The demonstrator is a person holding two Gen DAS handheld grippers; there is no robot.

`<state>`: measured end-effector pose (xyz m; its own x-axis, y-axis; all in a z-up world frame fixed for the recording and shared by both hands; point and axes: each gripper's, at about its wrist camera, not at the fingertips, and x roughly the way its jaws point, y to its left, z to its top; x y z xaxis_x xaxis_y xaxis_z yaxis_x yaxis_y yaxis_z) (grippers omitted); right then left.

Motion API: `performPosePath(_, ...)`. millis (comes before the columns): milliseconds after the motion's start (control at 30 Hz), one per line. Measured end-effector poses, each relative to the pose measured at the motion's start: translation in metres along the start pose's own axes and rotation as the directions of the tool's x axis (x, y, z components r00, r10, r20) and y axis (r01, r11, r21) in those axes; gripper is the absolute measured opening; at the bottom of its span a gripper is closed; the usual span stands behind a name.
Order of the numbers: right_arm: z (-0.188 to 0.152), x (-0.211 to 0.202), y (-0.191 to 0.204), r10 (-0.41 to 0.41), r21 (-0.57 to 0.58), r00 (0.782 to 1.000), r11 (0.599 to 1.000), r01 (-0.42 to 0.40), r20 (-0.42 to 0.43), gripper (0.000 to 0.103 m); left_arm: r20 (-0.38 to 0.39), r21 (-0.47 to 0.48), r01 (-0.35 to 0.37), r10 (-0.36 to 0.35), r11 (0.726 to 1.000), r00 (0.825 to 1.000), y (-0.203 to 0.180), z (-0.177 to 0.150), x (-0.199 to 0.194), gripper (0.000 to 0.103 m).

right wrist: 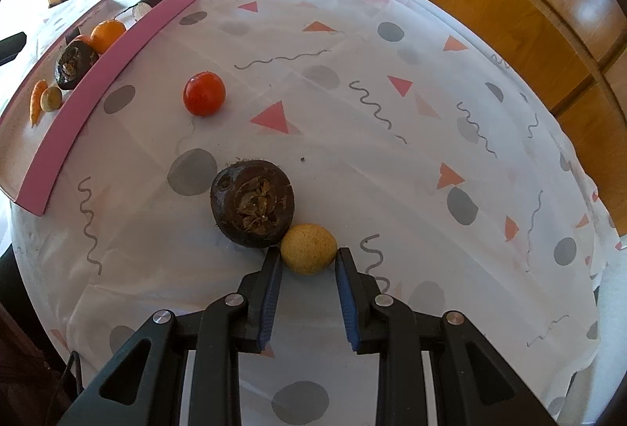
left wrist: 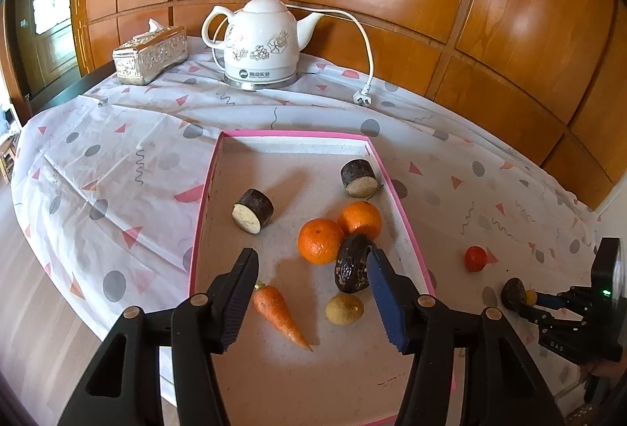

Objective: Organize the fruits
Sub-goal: 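Grasp the small yellow round fruit with the right tool and lift it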

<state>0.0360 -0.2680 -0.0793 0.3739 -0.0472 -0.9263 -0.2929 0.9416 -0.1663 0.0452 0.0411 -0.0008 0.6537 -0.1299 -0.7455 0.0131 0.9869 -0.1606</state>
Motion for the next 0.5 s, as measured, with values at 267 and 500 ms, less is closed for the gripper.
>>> performPosePath(267,-0.007,-0.007,0.007,-0.007,0.049,1.0,0.999,0.007,-0.003,0.028,0.008,-0.06,0.0,0.001,0.998,1.0,0.017,-0.004,-0.003,0.068)
performPosePath(500,-0.015,-0.021,0.012,0.007,0.085,1.0,0.996,-0.009,0.026,0.028,0.01,-0.101,-0.02,0.021,0.995,1.0,0.033,-0.006,-0.003,0.068)
